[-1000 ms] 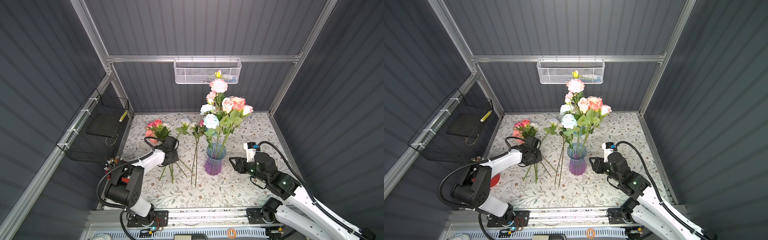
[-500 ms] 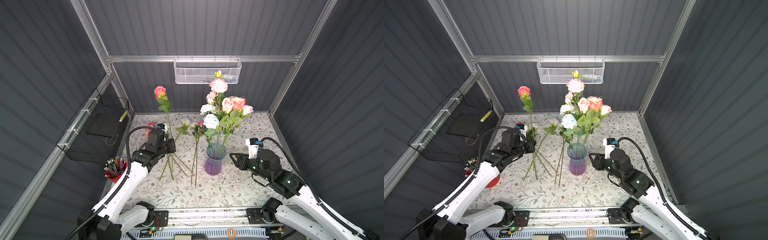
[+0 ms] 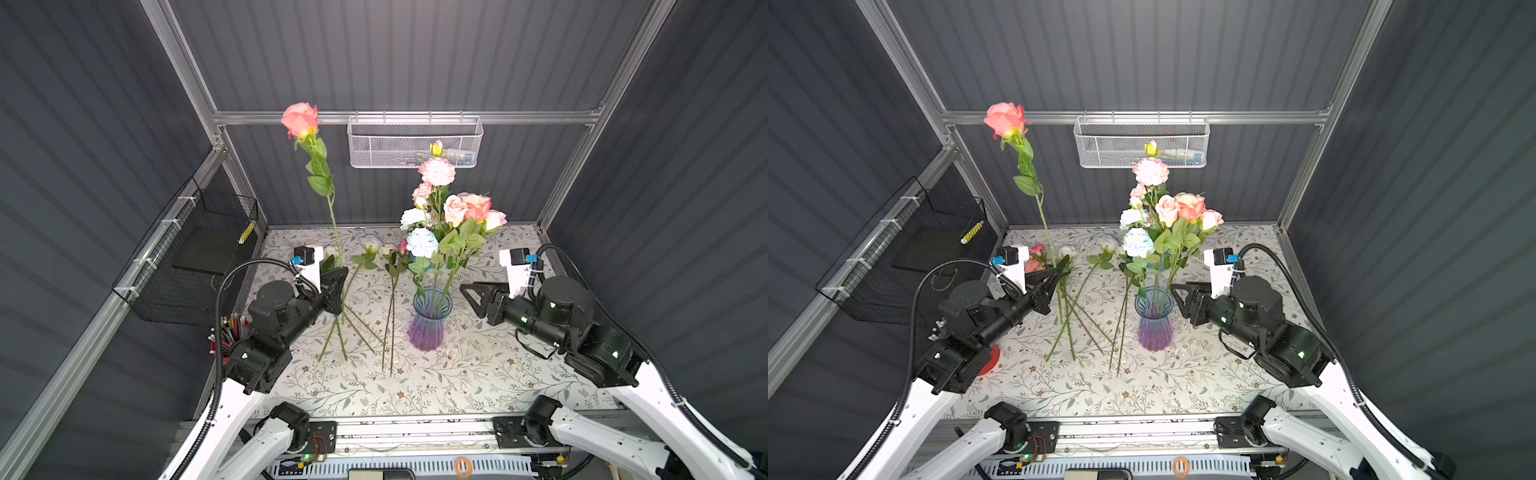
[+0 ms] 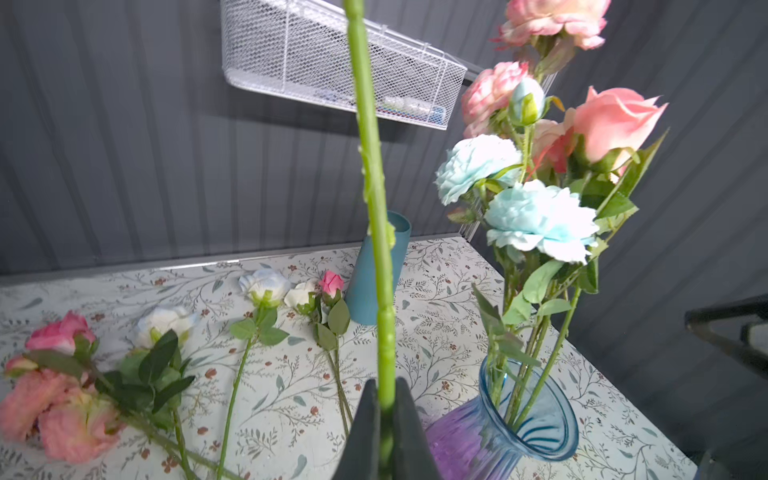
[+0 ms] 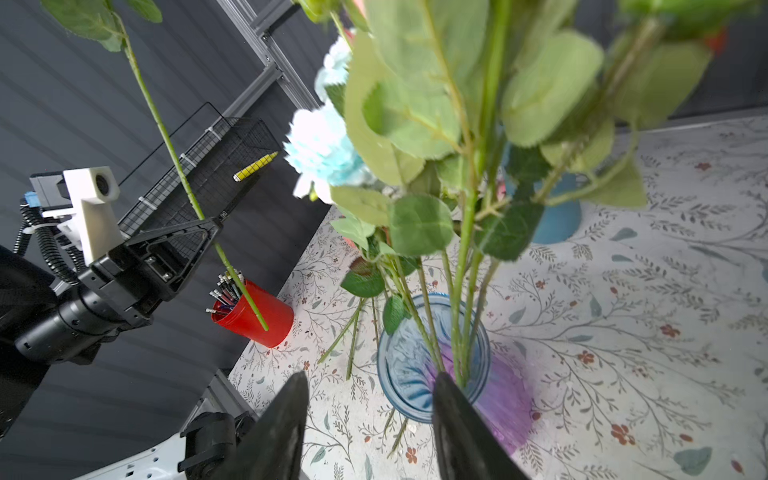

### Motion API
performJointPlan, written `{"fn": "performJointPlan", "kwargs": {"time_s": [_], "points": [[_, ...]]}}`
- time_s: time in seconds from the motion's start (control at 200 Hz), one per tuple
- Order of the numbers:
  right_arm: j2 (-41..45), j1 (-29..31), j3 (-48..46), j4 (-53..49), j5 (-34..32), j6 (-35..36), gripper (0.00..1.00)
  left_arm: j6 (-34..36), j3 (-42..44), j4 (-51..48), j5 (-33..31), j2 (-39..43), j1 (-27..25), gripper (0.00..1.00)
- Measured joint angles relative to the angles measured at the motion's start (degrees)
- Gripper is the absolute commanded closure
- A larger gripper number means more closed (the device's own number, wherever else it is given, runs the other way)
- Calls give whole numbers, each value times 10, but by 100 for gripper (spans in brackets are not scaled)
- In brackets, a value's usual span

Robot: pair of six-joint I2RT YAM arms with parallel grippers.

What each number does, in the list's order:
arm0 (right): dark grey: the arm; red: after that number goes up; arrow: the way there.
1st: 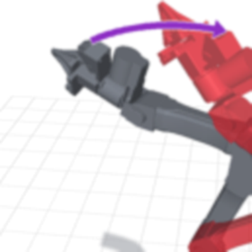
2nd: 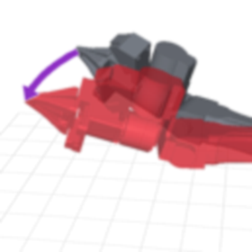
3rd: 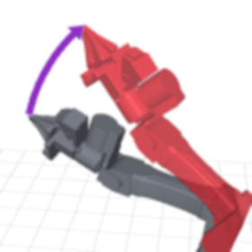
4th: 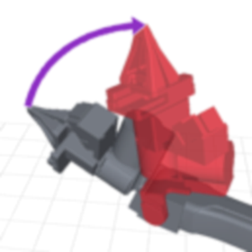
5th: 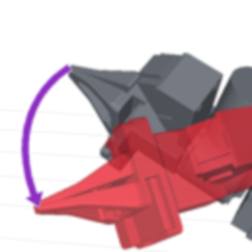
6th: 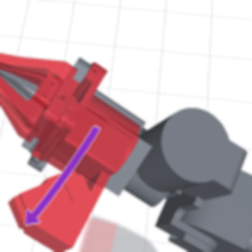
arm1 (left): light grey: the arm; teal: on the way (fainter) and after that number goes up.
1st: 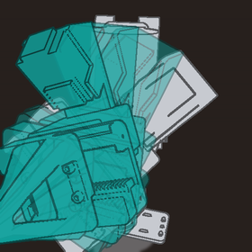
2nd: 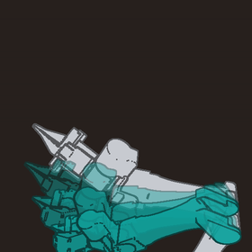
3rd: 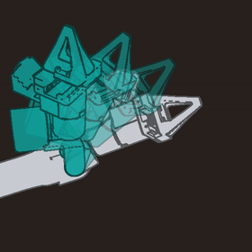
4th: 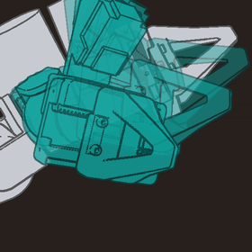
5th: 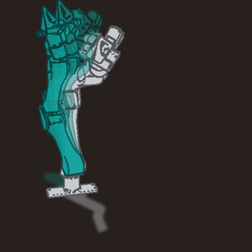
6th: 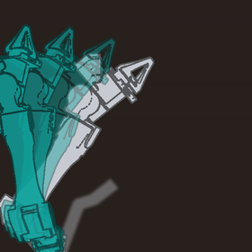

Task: Arrange the flowers into the vase
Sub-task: 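Hold the rose up with left gripper while right gripper closes on its stem, then open left gripper and withdraw it while right gripper lifts the rose over the vase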

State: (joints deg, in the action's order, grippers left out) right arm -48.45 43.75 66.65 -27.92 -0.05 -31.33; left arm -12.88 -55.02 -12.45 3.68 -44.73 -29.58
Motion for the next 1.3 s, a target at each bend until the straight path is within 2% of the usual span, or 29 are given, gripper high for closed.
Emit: {"fn": "performJointPlan", "kwargs": {"time_s": [0.205, 0.315, 0.575, 0.675, 0.935, 1.04, 1.091, 1.121, 1.176, 1.206, 1.266, 1.301], "points": [[-120, 60, 181, -7, -21, 49, 43, 58, -52, 1, -44, -62, -130, 100], [-196, 84, 282, -13, -31, 73, 42, 76, -63, -1, -64, -73, -180, 100], [-322, 94, 413, -34, -22, 97, 45, 84, -76, -1, -82, -75, -217, 100], [-355, 96, 444, -41, -13, 101, 51, 84, -76, -1, -82, -75, -218, 100], [-382, 100, 468, -42, -5, 104, 91, 84, -76, -1, -85, -71, -218, 100], [-380, 105, 468, -35, -7, 102, 95, 82, -76, -1, -93, -70, -218, 100], [-380, 108, 468, -34, -10, 104, 96, 80, -76, -1, -99, -69, -219, 95], [-380, 110, 468, -33, -14, 104, 97, 78, -76, -1, -102, -68, -219, 87], [-380, 111, 467, -33, -17, 104, 98, 74, -74, 1, -108, -66, -221, 69], [-380, 111, 467, -33, -19, 104, 98, 67, -73, 2, -112, -66, -221, 52], [-380, 112, 467, -33, -23, 104, 97, 59, -68, 5, -120, -64, -221, 28], [-379, 112, 467, -32, -27, 104, 97, 55, -64, 6, -125, -62, -221, 20]]}}
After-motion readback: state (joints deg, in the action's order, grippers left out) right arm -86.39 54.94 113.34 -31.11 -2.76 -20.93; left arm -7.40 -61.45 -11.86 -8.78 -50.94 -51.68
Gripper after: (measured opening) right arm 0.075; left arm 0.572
